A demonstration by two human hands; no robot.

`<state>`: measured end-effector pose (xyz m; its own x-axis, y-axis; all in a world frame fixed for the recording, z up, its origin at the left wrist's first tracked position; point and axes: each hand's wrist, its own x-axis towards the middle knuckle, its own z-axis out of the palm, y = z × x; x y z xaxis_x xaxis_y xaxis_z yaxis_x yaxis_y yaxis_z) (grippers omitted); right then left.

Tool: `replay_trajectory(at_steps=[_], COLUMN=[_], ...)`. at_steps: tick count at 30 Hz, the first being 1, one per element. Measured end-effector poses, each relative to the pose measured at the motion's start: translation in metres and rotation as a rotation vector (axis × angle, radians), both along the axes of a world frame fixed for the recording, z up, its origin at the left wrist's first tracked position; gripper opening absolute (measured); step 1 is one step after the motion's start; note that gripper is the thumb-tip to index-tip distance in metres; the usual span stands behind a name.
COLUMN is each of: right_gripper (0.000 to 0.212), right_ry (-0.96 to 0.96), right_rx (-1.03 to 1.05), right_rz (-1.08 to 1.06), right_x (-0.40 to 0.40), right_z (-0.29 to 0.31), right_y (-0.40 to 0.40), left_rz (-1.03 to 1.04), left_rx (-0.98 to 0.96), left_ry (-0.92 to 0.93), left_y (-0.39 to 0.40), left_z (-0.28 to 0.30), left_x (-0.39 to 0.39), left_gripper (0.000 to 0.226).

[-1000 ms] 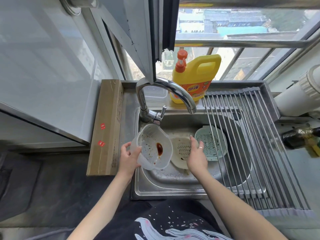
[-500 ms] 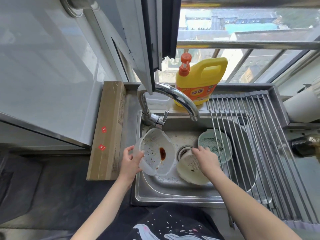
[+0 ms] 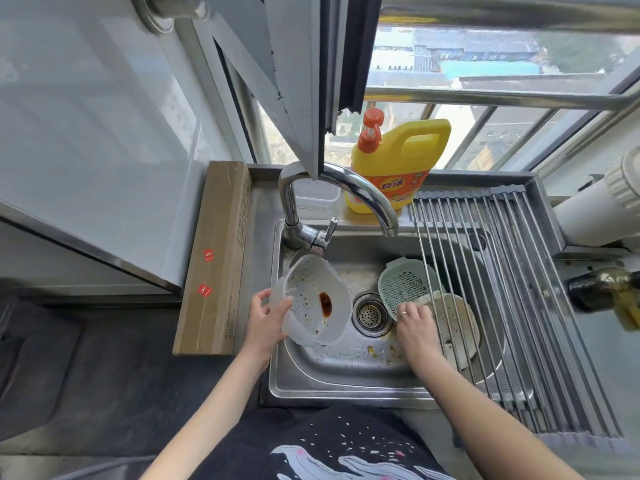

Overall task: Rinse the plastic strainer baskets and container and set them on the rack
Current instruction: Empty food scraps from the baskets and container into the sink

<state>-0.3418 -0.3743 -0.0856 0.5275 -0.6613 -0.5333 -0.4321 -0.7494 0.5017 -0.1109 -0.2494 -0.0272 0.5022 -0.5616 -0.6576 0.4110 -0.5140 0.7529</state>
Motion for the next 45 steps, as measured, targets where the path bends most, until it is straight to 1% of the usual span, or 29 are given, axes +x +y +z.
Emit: replay_trajectory(at_steps=[2,4,6,8,10,11,12,13,14,15,17,19,21,23,25,26,27,29,31,33,35,36,37,39,41,43,45], right_gripper=[0.045,0.048,0.051,0.052,0.043,0.039,0.038,0.038,0.037,0.036,0.032,0.029,0.028,0.028,0.028,0.028,0.029,0.029,0.029,0.031,0.033,0.035,0.035,0.034,0.031,0.027,0.025], right_ry=[-0.036,-0.1,-0.271,-0.563,-0.925,-1.046,-1.141,-1.188,-1.214,-1.252,-1.328,-1.382,-1.428,-1.447,-1.421,-1.41,-1.401,-1.386,-1.381,-1.387,-1.405,-1.425,-1.451,-1.542,-1.661,-1.744,-1.833], right_rx=[-0.001,0.04,0.114,0.23,0.436,0.541,0.613,0.627,0.615,0.594,0.564,0.535,0.507,0.504,0.528,0.546,0.564,0.586,0.605,0.623,0.628,0.628,0.629,0.634,0.643,0.627,0.608], right_rz=[-0.02,-0.068,-0.13,-0.314,-0.694,-0.868,-0.997,-1.045,-1.045,-1.037,-1.044,-1.061,-1.078,-1.092,-1.082,-1.074,-1.07,-1.068,-1.069,-1.066,-1.058,-1.058,-1.06,-1.078,-1.101,-1.081,-1.031], right_x=[0.001,0.002,0.006,0.017,0.032,0.04,0.048,0.054,0.058,0.06,0.06,0.054,0.046,0.038,0.029,0.025,0.022,0.017,0.012,0.009,0.006,0.005,0.003,0.001,0.0,0.001,0.004], right_z=[0.003,0.006,0.01,0.019,0.028,0.034,0.038,0.043,0.048,0.052,0.062,0.068,0.07,0.07,0.069,0.069,0.069,0.069,0.07,0.073,0.077,0.08,0.084,0.094,0.109,0.127,0.147], right_y=[-0.001,0.001,0.003,0.007,0.008,0.009,0.009,0.008,0.006,0.003,-0.005,-0.015,-0.02,-0.021,-0.018,-0.016,-0.014,-0.011,-0.01,-0.01,-0.013,-0.016,-0.018,-0.026,-0.039,-0.056,-0.074], left_rz=[-0.001,-0.005,-0.011,-0.016,-0.019,-0.021,-0.027,-0.033,-0.059,-0.103,-0.24,-0.36,-0.522,-0.751,-0.975,-1.059,-1.126,-1.175,-1.166,-1.124,-1.04,-0.94,-0.807,-0.467,-0.185,-0.024,0.037], left_rx=[-0.001,-0.003,-0.004,-0.003,0.001,-0.001,-0.003,-0.008,-0.011,-0.012,0.012,0.027,0.004,-0.046,-0.12,-0.153,-0.169,-0.2,-0.237,-0.255,-0.249,-0.233,-0.184,-0.088,-0.085,-0.125,-0.165], left_ry=[0.003,0.002,0.0,0.003,0.008,0.014,0.016,0.022,0.014,-0.015,-0.144,-0.312,-0.507,-0.729,-1.022,-1.182,-1.297,-1.48,-1.539,-1.556,-1.474,-1.362,-1.183,-0.81,-0.432,-0.101,0.078], left_y=[-0.001,-0.001,-0.001,-0.001,0.0,0.0,0.001,0.001,0.002,0.002,0.002,0.001,0.002,0.004,0.007,0.01,0.012,0.013,0.015,0.017,0.015,0.013,0.01,0.001,-0.009,-0.018,-0.025], left_z=[0.0,0.0,0.0,0.0,-0.001,-0.001,-0.001,0.0,0.002,0.003,0.005,0.004,0.005,0.004,-0.001,-0.005,-0.008,-0.012,-0.011,-0.013,-0.01,-0.005,0.002,0.018,0.032,0.035,0.035], left_x=[0.0,-0.001,-0.001,-0.001,0.0,0.0,0.0,-0.001,-0.002,-0.003,-0.008,-0.014,-0.024,-0.035,-0.043,-0.046,-0.049,-0.054,-0.059,-0.061,-0.066,-0.069,-0.073,-0.079,-0.079,-0.074,-0.066], left_gripper=[0.053,0.053,0.052,0.051,0.05,0.049,0.048,0.047,0.05,0.057,0.077,0.09,0.093,0.091,0.088,0.09,0.095,0.101,0.102,0.101,0.093,0.088,0.083,0.076,0.065,0.057,0.054])
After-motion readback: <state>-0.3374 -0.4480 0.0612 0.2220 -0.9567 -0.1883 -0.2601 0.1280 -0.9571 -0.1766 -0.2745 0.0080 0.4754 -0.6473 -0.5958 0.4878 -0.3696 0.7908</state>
